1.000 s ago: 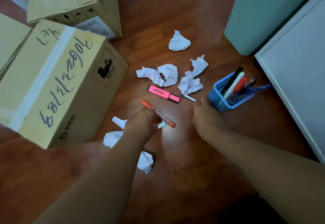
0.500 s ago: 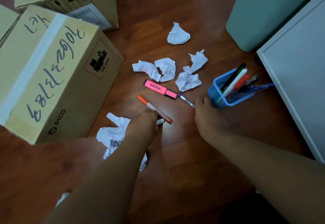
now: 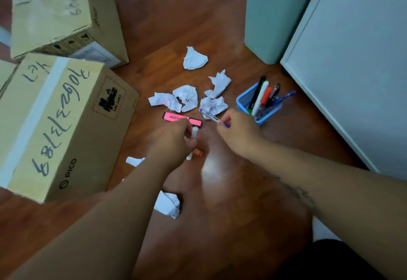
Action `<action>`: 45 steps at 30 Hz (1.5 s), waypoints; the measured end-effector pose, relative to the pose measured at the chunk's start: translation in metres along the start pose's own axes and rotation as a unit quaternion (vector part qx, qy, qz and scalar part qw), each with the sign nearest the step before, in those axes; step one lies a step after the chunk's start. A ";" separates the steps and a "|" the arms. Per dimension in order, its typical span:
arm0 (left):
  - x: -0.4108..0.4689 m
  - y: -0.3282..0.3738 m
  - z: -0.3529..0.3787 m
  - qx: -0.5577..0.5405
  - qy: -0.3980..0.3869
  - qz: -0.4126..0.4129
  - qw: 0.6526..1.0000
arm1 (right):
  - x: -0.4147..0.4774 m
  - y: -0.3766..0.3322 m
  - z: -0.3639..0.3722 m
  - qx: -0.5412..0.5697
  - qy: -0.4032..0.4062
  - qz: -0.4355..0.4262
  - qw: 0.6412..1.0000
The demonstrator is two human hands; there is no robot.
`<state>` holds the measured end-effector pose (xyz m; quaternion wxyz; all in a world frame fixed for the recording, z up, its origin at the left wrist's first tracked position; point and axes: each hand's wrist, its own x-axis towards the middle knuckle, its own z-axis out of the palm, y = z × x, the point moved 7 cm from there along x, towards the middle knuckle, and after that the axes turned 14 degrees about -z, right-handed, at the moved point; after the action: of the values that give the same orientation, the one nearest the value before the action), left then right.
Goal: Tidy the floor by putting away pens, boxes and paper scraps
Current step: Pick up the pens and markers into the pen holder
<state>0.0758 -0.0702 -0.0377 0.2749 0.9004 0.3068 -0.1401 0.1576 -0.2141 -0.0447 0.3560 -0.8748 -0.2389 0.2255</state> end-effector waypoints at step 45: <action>0.020 -0.001 -0.023 -0.106 0.062 -0.052 0.991 | 0.015 -0.018 -0.019 -0.056 0.057 -0.117 0.990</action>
<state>0.0928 -0.0470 -0.0283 0.3413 0.8562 0.3825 -0.0647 0.1751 -0.2035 -0.0229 0.3438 -0.8708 -0.3310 0.1182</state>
